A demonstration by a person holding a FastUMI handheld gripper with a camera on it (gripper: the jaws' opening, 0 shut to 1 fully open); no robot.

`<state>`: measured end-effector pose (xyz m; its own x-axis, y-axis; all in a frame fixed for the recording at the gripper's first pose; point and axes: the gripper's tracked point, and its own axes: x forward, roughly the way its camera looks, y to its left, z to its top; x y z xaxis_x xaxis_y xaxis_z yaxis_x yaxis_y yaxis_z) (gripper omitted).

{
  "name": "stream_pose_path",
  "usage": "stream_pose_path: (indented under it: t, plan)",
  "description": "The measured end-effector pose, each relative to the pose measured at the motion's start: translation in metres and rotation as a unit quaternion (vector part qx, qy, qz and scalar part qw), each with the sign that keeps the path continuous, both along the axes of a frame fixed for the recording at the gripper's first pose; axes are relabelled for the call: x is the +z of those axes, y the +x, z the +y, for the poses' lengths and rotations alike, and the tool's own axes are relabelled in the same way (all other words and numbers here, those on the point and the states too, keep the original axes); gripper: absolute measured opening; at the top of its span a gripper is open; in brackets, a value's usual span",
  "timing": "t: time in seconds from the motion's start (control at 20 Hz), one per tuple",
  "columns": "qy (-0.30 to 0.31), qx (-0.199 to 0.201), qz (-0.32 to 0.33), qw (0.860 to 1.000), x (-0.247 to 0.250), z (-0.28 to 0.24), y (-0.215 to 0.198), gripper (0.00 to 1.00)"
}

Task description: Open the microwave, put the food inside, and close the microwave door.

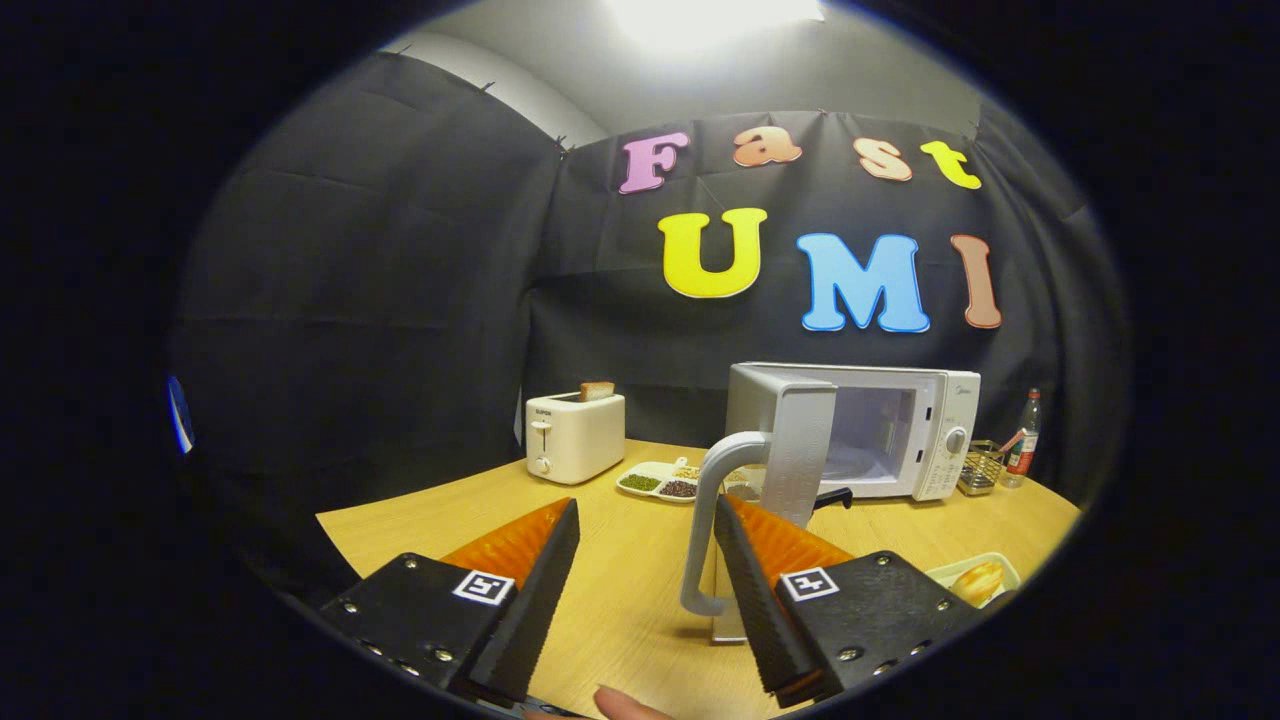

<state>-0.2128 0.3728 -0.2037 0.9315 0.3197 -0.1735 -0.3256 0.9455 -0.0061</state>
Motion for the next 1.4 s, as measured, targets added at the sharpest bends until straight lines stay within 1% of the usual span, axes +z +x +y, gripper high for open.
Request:
stream_pose_path:
  t: [0.15,0.2,0.35,0.45,0.6,0.7,0.85,0.95,1.1,1.25,1.4]
  plan:
    - [0.013,0.055,-0.006,0.998,0.011,-0.004,-0.014,0.89]
    - [0.013,0.072,-0.002,0.997,0.01,-0.007,-0.017,0.94]
    - [0.036,0.109,0.012,0.993,0.013,-0.03,-0.027,0.94]
    - [0.051,0.112,0.018,0.992,0.016,-0.054,-0.025,0.94]
    - [0.057,0.099,0.022,0.993,0.016,-0.093,-0.018,0.94]
    - [0.057,0.083,0.015,0.995,0.017,-0.122,-0.012,0.94]
    - [0.051,0.031,0.017,0.998,0.009,-0.179,-0.001,0.94]
    - [0.045,0.01,0.038,0.998,-0.009,-0.211,0.001,0.94]
    - [0.002,-0.052,0.086,0.995,-0.051,-0.276,0.001,0.94]
    - [-0.018,-0.074,0.132,0.988,-0.085,-0.307,-0.007,0.97]
    - [-0.035,-0.096,0.148,0.984,-0.106,-0.331,-0.011,0.97]
